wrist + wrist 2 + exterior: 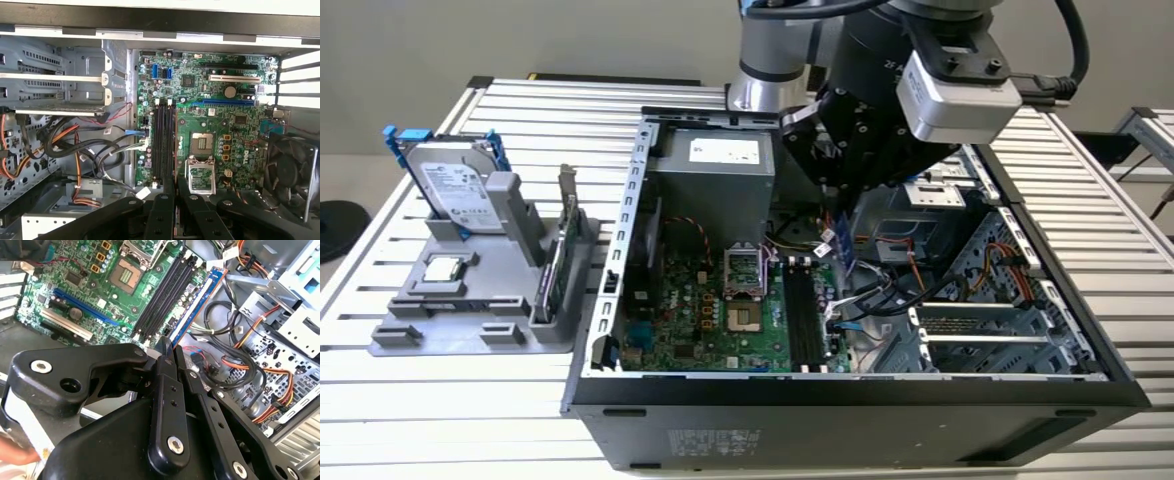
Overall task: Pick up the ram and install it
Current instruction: 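Insert the ram into the slot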
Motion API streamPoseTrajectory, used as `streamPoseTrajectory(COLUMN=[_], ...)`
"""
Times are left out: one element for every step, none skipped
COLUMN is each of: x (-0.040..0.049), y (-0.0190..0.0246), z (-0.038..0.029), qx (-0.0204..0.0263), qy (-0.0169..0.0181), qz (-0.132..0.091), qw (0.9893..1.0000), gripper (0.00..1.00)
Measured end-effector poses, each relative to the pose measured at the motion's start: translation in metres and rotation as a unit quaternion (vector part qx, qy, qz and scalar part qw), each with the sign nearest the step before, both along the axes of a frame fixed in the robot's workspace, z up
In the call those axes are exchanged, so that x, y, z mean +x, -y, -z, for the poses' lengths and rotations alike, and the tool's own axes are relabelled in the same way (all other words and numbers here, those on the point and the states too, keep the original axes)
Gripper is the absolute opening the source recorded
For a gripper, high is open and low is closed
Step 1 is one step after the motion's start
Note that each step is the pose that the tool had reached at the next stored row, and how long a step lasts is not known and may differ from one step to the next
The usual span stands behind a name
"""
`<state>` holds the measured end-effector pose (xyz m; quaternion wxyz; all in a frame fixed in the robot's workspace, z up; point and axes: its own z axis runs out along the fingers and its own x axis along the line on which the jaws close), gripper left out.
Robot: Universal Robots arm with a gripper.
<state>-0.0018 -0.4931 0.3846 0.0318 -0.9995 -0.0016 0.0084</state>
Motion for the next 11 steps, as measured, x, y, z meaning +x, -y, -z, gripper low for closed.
streamPoseTrajectory(x=[0.0007, 0.0013, 0.0019, 0.0024, 0.0028, 0.0032, 0.0036, 0.0039, 0.0042, 0.0045, 0.005], y=[0.0, 0.0, 0.0, 0.0, 0.0, 0.0, 0.0, 0.0, 0.0, 0.0, 0.0], z=[0.0003, 0.0006, 0.0008, 0.001, 0.0013, 0.0015, 0.0017, 0.0019, 0.0021, 0.0023, 0.0025], qx=[0.0, 0.0, 0.0, 0.0, 0.0, 0.0, 0.0, 0.0, 0.0, 0.0, 0.0], qy=[0.0, 0.0, 0.0, 0.0, 0.0, 0.0, 0.0, 0.0, 0.0, 0.0, 0.0], qz=[0.0, 0.0, 0.0, 0.0, 0.0, 0.0, 0.0, 0.0, 0.0, 0.0, 0.0], qw=[1.0, 1.0, 1.0, 1.0, 1.0, 1.0, 1.0, 1.0, 1.0, 1.0, 1.0], gripper=[0.0, 0.0, 0.0, 0.0, 0.0, 0.0, 0.0, 0.0, 0.0, 0.0, 0.0])
